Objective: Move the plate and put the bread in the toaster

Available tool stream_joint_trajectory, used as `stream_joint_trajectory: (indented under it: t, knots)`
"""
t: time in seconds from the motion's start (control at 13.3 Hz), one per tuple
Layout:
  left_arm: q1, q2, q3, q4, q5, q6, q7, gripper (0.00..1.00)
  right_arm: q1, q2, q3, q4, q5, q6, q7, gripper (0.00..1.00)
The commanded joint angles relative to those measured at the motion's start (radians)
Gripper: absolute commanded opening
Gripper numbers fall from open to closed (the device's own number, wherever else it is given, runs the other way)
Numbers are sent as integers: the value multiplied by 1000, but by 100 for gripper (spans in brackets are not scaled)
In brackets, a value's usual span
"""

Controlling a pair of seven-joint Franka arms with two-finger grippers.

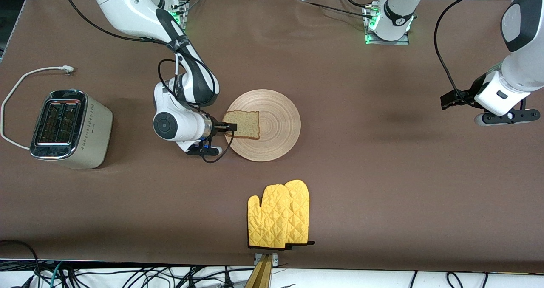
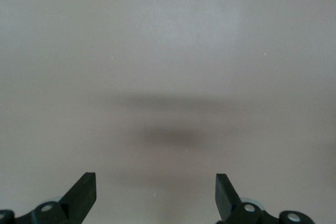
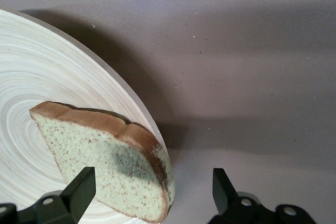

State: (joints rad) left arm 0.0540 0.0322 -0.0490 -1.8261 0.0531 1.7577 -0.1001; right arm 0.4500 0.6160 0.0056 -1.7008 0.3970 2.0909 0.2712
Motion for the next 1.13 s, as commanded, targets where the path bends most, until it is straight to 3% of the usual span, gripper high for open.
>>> stream_joint_trajectory:
  t: [0.0,0.45,0.83,1.05]
  knots:
    - [-16,-20,18,42,-24,-11,22,100,30,-27,-6,-36,9,-3,17,95]
    - [-10,-40,6,76,-12,-33,-24,100,46,-22,-7,-36,8,-3,31,72]
    - [-16,-44,-5,85,-16,-35,-47,100,46,-21,-7,-34,0,3,30,26]
    - [-23,-38,-12,87,-16,-35,-49,100,56,-21,-7,-34,-33,11,28,13]
